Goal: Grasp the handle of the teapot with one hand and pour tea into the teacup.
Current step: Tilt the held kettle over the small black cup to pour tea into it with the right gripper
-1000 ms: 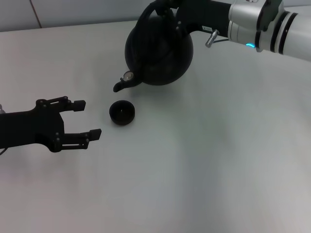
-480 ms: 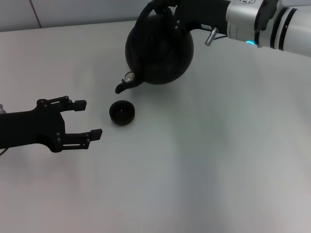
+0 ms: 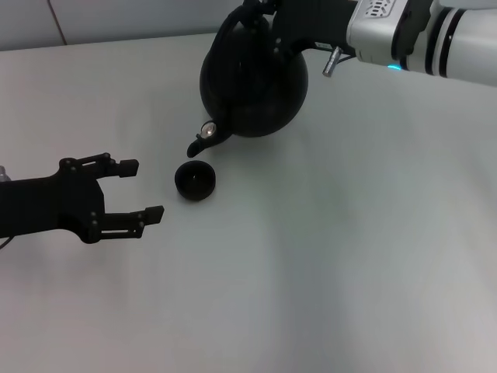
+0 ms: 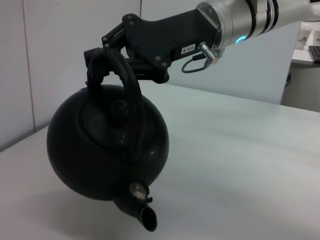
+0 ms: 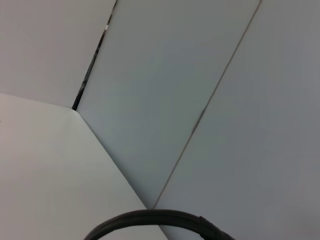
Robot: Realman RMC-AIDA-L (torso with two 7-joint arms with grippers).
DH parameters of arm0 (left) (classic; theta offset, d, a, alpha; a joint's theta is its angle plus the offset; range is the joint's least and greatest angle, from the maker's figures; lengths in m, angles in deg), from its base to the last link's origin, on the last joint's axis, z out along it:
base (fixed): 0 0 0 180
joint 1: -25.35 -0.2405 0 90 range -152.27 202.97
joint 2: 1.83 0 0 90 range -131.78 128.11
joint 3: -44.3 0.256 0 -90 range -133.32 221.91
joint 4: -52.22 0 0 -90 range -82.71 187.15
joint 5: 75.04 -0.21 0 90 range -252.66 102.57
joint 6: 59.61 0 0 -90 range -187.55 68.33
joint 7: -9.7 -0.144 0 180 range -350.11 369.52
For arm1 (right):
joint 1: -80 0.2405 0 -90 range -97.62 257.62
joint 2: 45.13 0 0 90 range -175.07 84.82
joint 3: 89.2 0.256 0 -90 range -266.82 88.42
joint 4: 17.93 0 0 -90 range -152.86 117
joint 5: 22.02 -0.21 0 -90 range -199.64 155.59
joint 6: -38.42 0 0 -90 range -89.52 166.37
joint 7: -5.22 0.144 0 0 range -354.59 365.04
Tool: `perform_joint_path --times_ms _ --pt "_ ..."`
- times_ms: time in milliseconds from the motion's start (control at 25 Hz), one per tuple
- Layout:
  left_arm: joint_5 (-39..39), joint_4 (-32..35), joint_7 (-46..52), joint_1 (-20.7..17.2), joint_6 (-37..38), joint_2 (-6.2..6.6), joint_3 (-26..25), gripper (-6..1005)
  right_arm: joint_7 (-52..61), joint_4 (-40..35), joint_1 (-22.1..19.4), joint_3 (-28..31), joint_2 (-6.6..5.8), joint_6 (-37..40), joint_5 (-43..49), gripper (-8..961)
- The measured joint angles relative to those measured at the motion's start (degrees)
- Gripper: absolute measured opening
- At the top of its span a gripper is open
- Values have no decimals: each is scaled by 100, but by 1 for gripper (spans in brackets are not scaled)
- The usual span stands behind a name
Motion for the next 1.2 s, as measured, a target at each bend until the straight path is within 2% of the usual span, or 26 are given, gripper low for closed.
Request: perform_joint_path --times_ms 1200 --pt "0 -3 0 45 -167 -26 0 859 -187 -362 -35 -11 0 -13 397 101"
